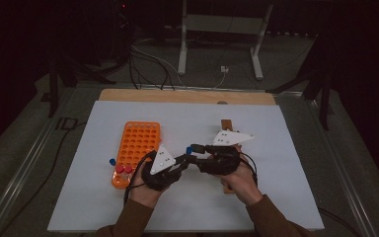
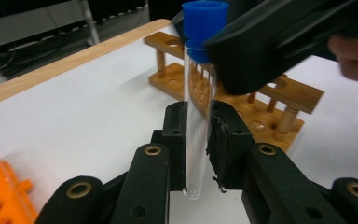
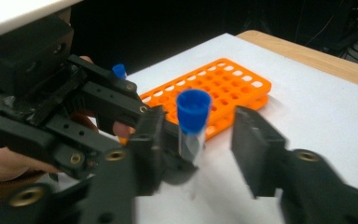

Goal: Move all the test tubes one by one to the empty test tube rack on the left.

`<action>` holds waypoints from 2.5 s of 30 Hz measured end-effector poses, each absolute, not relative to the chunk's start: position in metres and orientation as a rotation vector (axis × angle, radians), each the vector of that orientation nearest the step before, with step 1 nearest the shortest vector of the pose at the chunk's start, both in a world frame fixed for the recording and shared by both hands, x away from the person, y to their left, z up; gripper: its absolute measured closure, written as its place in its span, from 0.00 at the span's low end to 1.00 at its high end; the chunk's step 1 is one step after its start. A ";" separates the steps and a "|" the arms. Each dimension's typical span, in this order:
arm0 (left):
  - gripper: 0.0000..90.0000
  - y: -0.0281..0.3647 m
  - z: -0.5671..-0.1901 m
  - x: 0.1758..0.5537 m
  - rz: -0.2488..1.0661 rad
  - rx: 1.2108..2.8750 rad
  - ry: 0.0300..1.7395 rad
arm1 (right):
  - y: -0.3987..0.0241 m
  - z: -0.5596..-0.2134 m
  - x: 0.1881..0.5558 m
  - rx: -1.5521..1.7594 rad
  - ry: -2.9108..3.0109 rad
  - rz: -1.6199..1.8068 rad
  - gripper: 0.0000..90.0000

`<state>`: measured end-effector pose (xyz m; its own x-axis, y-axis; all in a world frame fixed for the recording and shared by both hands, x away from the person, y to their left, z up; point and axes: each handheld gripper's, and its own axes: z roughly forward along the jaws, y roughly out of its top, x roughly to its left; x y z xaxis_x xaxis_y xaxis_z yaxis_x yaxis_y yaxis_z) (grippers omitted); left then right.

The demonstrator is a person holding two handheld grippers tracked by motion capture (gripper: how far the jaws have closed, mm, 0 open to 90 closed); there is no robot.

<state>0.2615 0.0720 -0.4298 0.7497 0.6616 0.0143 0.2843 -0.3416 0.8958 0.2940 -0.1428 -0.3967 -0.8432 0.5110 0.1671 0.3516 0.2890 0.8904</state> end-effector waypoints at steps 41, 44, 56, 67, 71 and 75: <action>0.86 0.199 -0.399 0.231 0.679 1.712 0.912 | -0.227 -0.425 0.301 1.096 2.107 1.424 0.00; 0.86 0.207 -0.400 0.228 0.689 1.706 0.930 | -0.231 -0.426 0.300 1.106 2.102 1.418 0.00; 0.86 0.230 -0.407 0.215 0.713 1.674 0.993 | -0.245 -0.428 0.299 1.136 2.075 1.422 0.00; 0.86 0.242 -0.419 0.209 0.708 1.666 1.036 | -0.256 -0.433 0.295 1.164 2.057 1.408 0.00; 0.86 0.241 -0.428 0.210 0.700 1.673 1.051 | -0.258 -0.434 0.294 1.167 2.053 1.405 0.00; 0.86 0.240 -0.437 0.210 0.705 1.703 1.057 | -0.260 -0.434 0.293 1.170 2.051 1.405 0.00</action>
<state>0.2105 0.2398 -0.4365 0.4543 0.8907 -0.0174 0.3262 -0.1481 0.9336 0.2933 -0.2601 -0.4339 -0.5744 0.8079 0.1320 0.4149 0.1484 0.8977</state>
